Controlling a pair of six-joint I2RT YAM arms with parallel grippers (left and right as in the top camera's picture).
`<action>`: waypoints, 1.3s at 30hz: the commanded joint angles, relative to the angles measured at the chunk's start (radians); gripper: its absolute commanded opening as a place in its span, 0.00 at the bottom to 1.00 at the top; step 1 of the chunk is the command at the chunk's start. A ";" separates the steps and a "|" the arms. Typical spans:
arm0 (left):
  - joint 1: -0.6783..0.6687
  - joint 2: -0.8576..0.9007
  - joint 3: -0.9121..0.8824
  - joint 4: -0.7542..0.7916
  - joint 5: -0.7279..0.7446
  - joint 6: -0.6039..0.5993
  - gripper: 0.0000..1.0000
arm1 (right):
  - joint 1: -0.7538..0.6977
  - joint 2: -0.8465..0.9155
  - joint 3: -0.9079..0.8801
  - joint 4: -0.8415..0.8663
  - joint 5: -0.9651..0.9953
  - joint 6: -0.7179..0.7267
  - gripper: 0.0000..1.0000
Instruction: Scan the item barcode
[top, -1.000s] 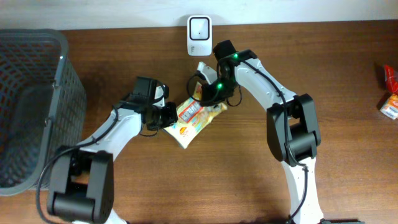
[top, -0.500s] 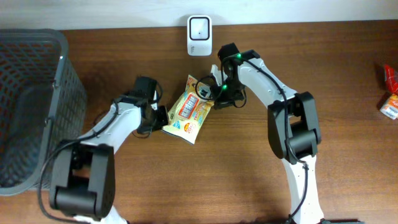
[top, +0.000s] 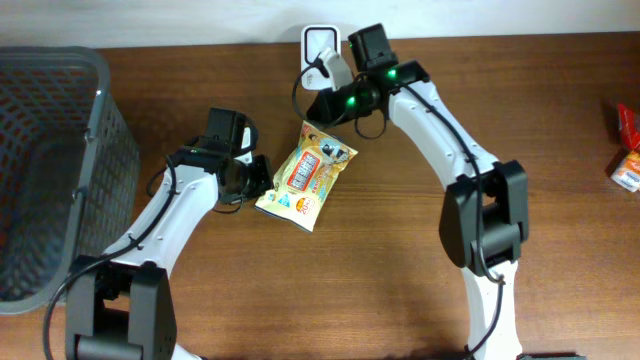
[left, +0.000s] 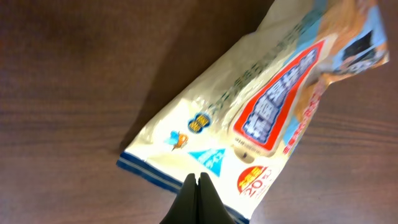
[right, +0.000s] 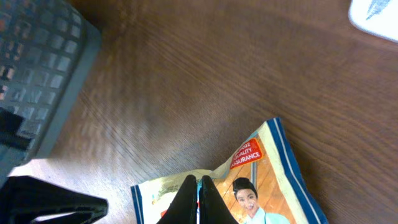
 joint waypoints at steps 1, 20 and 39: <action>0.003 -0.004 0.003 -0.011 0.016 -0.011 0.00 | 0.006 0.092 0.001 0.000 0.064 0.033 0.04; 0.001 -0.004 0.003 0.008 0.157 0.098 0.00 | 0.045 -0.056 0.002 -0.438 0.372 0.214 0.04; -0.073 0.192 0.003 0.047 -0.026 -0.022 0.00 | 0.096 0.049 -0.087 -0.323 0.363 0.162 0.04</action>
